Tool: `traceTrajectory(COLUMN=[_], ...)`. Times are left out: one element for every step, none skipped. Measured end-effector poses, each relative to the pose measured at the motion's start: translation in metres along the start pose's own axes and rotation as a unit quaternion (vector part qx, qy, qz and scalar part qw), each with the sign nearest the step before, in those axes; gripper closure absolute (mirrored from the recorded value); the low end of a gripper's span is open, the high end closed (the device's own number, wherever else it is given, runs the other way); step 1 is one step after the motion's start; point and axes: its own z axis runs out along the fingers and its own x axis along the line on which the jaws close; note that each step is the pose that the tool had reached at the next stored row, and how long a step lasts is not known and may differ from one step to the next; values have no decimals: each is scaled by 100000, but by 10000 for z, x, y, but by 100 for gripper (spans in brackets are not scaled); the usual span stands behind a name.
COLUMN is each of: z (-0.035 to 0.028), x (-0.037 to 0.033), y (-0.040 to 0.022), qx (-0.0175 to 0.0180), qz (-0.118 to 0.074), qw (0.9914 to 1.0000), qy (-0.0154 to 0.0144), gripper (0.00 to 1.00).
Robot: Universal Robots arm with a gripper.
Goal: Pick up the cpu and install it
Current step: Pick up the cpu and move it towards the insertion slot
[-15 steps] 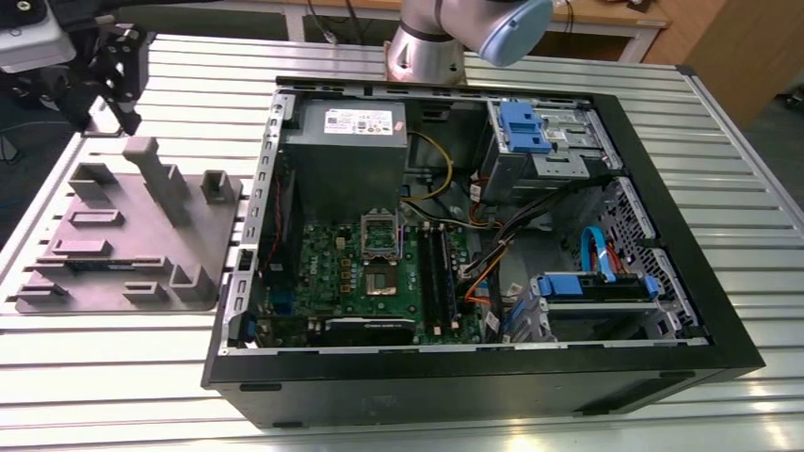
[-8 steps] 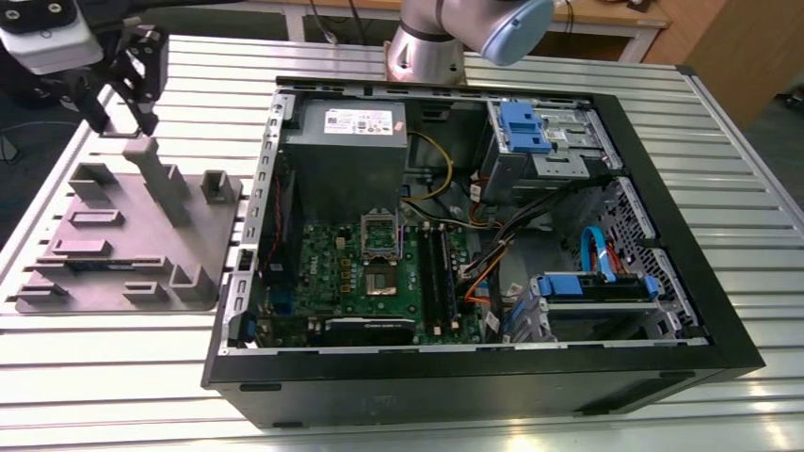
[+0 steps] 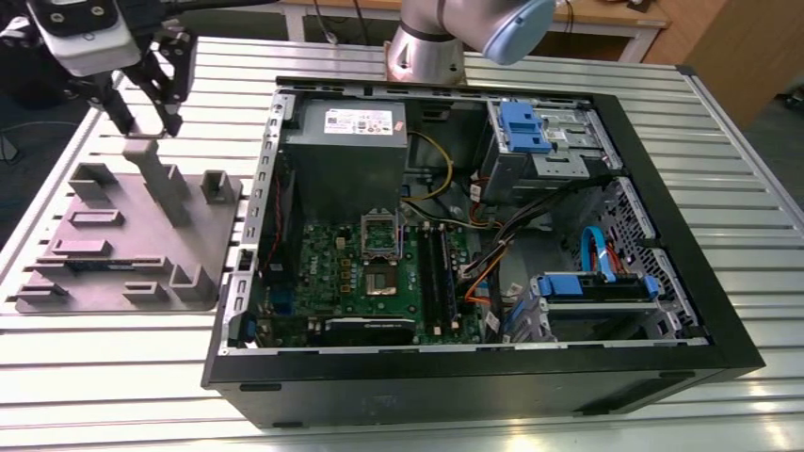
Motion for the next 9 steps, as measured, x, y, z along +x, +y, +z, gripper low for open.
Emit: traceTrajectory(z=[0, 0, 0, 1, 1, 1, 2, 2, 2], x=[-34, -67, -101, -134, -168, -206, -243, -281, -318], y=[0, -1, -1, -1, 0, -1, -1, -1, -2], qx=[1, 0, 1, 0, 0, 0, -2, 2, 1], qz=[-5, -6, -2, 4, 4, 3, -1, -2, -4], qw=[100000, 100000, 100000, 100000, 100000, 100000, 100000, 100000, 100000], qy=[2, 1, 4, 4, 1, 3, 4, 12, 16], gripper=[53, 53, 53, 53, 53, 53, 53, 53, 53])
